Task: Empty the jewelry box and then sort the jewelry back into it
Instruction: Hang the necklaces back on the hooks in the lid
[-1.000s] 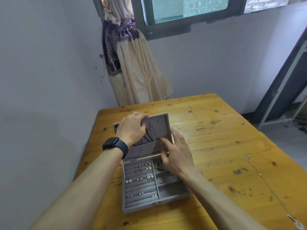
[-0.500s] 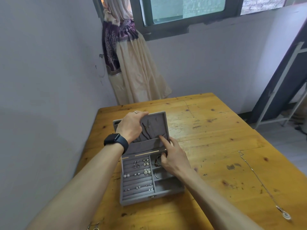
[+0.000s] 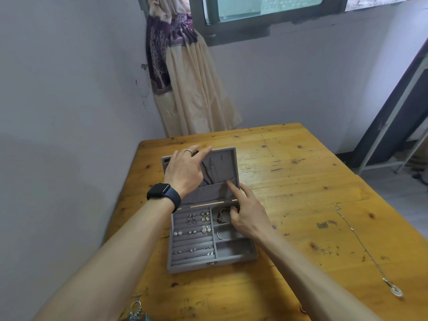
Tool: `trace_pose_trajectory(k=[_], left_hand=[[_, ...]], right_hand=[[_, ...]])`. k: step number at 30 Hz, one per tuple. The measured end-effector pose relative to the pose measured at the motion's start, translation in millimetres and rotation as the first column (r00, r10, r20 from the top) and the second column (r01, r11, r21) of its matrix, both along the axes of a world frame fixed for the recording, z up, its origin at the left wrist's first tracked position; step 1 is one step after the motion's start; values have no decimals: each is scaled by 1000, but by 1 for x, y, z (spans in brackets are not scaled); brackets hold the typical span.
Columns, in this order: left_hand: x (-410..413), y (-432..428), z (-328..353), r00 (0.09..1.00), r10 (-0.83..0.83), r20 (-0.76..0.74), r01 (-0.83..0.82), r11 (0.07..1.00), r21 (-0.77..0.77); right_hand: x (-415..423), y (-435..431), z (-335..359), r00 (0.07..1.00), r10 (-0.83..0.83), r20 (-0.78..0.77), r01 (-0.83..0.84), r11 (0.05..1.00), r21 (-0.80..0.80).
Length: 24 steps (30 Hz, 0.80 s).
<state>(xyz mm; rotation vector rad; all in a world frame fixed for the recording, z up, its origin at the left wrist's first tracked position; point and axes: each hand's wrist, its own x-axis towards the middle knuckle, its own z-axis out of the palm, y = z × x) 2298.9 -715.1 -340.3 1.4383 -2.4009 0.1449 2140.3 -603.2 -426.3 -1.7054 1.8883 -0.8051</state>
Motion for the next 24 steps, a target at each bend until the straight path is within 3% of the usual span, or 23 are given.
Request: trace_pose_trajectory(k=[5, 12, 18, 24], left_hand=[[7, 2, 1, 1000, -3, 18, 3, 1000, 8], [19, 15, 4, 997, -39, -72, 39, 999, 9], [21, 52, 5, 969, -100, -226, 114, 992, 45], [6, 124, -24, 897, -147, -418, 210, 971, 110]], right_hand=[[-1, 0, -1, 1000, -8, 12, 8, 1000, 10], [-10, 10, 1, 996, 2, 84, 4, 997, -75], [-31, 47, 24, 977, -52, 209, 93, 977, -191], [-67, 122, 26, 947, -189, 261, 246, 948, -204]])
